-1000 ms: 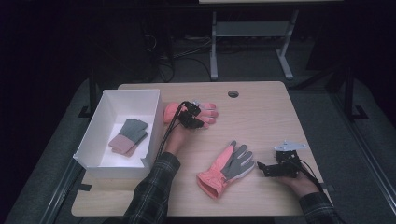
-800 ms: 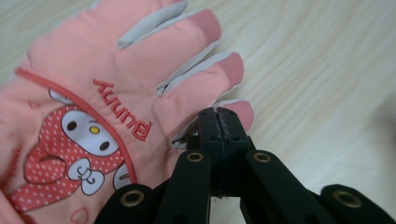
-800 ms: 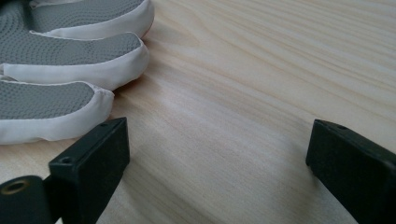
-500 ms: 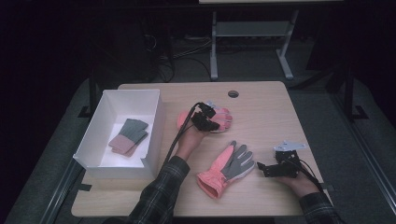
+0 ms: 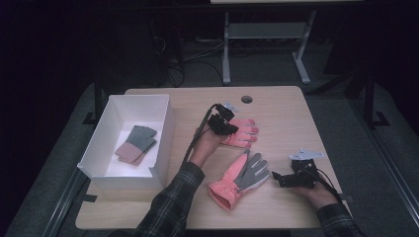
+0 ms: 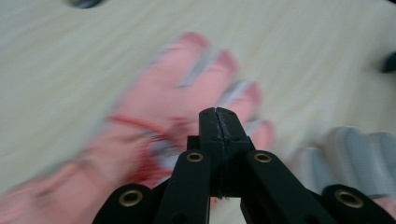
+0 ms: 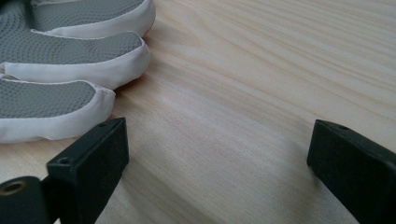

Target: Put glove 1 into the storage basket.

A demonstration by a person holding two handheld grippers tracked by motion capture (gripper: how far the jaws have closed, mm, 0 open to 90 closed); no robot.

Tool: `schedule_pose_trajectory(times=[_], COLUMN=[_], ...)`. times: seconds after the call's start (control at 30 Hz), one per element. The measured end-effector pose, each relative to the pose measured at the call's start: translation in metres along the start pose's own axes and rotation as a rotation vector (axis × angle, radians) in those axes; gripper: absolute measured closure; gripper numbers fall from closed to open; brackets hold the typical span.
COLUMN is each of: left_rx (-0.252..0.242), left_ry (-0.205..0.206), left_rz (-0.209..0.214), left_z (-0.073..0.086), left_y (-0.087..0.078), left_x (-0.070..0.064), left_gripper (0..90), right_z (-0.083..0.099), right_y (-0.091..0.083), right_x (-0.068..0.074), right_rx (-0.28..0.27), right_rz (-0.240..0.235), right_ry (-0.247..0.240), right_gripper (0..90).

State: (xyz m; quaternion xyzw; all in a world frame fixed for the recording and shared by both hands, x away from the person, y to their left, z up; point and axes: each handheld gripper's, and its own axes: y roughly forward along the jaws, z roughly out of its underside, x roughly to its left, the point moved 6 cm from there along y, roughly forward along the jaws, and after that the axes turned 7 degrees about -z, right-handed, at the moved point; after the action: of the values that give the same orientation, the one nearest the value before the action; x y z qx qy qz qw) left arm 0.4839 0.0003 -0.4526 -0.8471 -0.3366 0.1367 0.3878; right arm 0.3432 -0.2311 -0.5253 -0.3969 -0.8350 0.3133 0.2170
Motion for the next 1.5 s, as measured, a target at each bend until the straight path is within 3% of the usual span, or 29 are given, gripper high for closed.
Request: schedule_pose_trajectory(times=[0.07,0.13,0.23,0.5,0.63,0.9,0.97,1.2,1.4,1.5], left_rx=[0.001,-0.008,0.013,0.054,0.096,0.16,0.157,0.118,0.117,0.099], left_ry=[-0.009,-0.042,-0.045,-0.059,-0.063,-0.061,-0.044,-0.083,-0.088,-0.081], left_rz=[-0.033,-0.053,-0.096,-0.146,-0.137,-0.134,-0.126,-0.097,-0.072,-0.08], left_z=[0.001,0.001,0.001,0.006,0.013,0.032,0.039,0.057,0.072,0.073], left_y=[-0.001,0.0,0.005,0.019,0.019,-0.006,-0.012,-0.031,-0.043,-0.05], left_x=[0.014,0.028,0.046,0.069,0.066,0.052,0.045,0.034,0.017,0.014], left_gripper=[89.6,89.7,89.7,89.6,89.7,89.7,89.7,89.7,89.7,89.6], right_z=[0.0,0.0,0.0,0.0,0.0,0.0,0.0,0.0,0.0,0.0], right_y=[0.0,0.0,0.0,0.0,0.0,0.0,0.0,0.0,0.0,0.0], right_x=[0.0,0.0,0.0,0.0,0.0,0.0,0.0,0.0,0.001,0.0], right_rx=[0.0,-0.001,0.0,-0.001,0.002,0.003,0.003,0.003,0.003,0.003], right_rz=[0.0,-0.001,-0.002,-0.002,-0.004,-0.004,-0.004,-0.003,-0.004,-0.004], right_ry=[0.0,0.003,0.003,0.002,-0.004,-0.004,-0.005,-0.004,-0.001,-0.003], right_gripper=[4.8,4.6,4.5,4.5,3.7,3.7,3.7,3.7,3.7,3.7])
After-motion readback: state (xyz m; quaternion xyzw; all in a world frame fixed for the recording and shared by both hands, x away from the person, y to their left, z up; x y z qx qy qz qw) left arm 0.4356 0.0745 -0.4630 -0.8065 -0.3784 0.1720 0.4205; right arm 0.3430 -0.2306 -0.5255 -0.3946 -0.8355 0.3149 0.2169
